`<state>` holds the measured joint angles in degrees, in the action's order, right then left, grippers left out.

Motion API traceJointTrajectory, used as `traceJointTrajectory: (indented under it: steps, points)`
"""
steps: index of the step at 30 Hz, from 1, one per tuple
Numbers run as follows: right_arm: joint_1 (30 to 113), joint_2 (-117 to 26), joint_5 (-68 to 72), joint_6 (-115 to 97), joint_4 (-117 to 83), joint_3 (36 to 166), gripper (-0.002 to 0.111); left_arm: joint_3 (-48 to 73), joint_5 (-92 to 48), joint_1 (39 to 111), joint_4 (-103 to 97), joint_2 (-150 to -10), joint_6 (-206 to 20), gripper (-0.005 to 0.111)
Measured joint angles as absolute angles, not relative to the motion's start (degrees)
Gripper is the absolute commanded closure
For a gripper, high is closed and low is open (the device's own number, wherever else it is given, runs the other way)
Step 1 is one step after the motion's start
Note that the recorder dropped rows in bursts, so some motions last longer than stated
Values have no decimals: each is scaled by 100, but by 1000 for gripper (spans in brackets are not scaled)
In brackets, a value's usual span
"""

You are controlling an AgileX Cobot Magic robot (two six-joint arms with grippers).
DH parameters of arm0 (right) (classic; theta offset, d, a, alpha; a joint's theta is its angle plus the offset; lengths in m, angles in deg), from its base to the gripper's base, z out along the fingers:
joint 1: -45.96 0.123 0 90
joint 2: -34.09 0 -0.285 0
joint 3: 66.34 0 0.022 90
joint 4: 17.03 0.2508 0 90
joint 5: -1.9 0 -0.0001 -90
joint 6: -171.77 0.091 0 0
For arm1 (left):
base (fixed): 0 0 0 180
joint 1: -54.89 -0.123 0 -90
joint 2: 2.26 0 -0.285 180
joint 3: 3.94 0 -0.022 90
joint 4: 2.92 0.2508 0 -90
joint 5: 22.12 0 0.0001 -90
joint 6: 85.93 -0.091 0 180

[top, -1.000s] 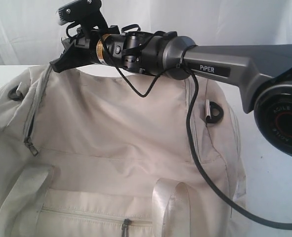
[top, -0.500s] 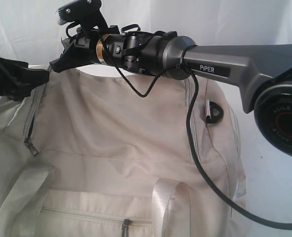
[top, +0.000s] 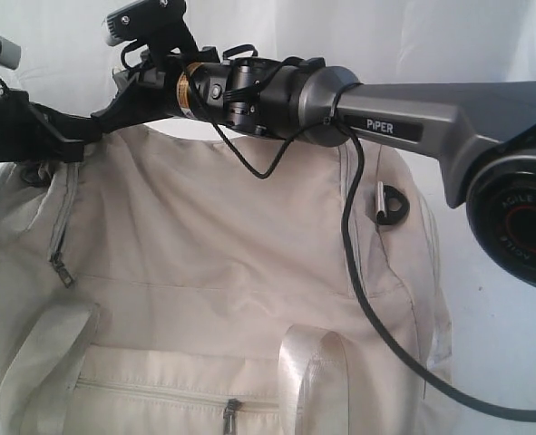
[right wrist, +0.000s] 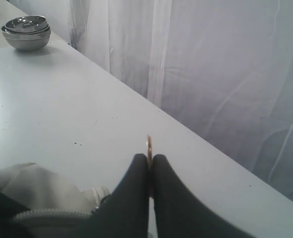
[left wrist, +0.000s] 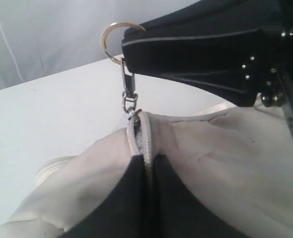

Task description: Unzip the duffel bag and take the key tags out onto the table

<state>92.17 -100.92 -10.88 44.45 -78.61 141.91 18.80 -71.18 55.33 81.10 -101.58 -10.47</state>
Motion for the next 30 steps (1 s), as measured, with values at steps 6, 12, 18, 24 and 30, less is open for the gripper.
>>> traceJointTrajectory:
  steps: [6,12,18,24,30]
  points:
    - [9217,-10040,-419,4450,-7872,14191,108,1880,-6917,5547,8097,-10158,-1107,107]
    - [9217,-9671,-125,4450,-7872,14049,108,1880,-6939,5444,8073,-10158,-1107,107]
    - [9217,-9245,505,4445,-7872,13540,108,1880,-7114,5204,8108,-10158,-971,107]
    - [9217,-8631,1277,3978,-7674,13022,108,1880,-7382,5062,8109,-10158,-890,107]
    - [9217,-8000,2078,3156,-6782,12572,108,1880,-7400,5048,8121,-10158,-877,107]
